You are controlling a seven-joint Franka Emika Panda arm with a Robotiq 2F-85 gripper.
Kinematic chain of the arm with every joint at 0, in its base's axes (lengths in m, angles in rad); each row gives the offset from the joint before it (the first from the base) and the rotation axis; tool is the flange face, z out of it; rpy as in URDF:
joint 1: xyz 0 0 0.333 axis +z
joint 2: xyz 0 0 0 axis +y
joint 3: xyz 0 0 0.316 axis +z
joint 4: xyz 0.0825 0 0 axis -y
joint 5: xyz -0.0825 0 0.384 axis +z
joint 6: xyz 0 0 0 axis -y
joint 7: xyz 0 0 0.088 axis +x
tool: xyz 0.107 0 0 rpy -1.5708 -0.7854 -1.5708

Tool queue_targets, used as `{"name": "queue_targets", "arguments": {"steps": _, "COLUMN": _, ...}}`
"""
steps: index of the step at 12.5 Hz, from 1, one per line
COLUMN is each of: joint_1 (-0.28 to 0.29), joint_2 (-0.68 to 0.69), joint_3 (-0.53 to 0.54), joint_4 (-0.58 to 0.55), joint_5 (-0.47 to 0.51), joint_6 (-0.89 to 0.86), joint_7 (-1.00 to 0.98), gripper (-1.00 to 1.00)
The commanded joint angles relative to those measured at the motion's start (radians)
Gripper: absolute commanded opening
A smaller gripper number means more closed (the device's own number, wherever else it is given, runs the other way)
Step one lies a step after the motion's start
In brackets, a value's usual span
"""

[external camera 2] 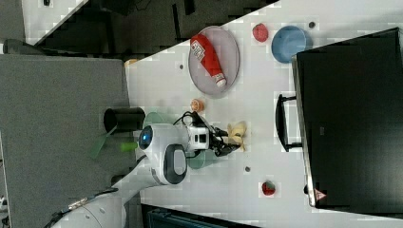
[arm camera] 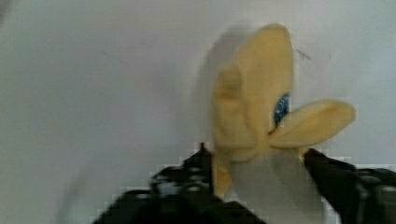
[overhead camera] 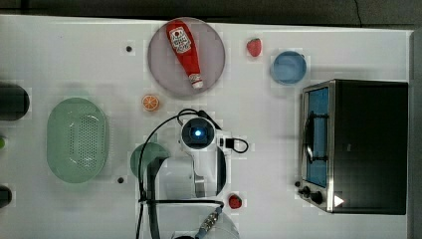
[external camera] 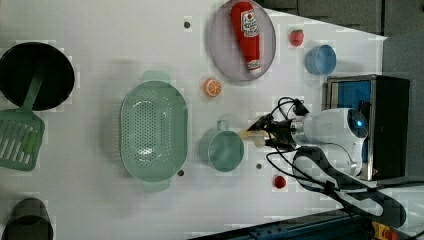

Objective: Pick banana from table and place on oven.

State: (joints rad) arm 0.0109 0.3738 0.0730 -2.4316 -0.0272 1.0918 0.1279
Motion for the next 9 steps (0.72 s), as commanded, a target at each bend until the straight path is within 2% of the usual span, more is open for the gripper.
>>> {"name": "queue_targets", "arguments": {"steps": 1, "joint_1": -0.017, "joint_2": -0.024, "joint_3": 0.012, "joint_4": 0.003, "joint_5": 0.002, "joint_6": 0.029, "joint_7": 0.040, "gripper": -0.27}}
{"name": "queue_targets", "arguments": {"steps": 2, "joint_1": -0.017, "joint_2": -0.026, "joint_3": 0.013, "joint_4": 0.003, "joint_5": 0.002, "joint_6": 0.030, "joint_7": 0.040, "gripper": -0.48}}
{"name": "queue_targets", "arguments": {"steps": 6, "joint_1": -0.017, "joint_2": -0.079, "joint_3": 0.013, "joint_4": 0.005, "joint_5": 0.002, "joint_6": 0.029, "joint_7": 0.040, "gripper": -0.50}}
{"name": "queue_targets", "arguments": {"steps": 9, "joint_1": -0.017, "joint_2": -0.211, "joint_3": 0.014, "joint_4": 0.028, "joint_5": 0.002, "joint_6": -0.003, "joint_7": 0.040, "gripper": -0.50}}
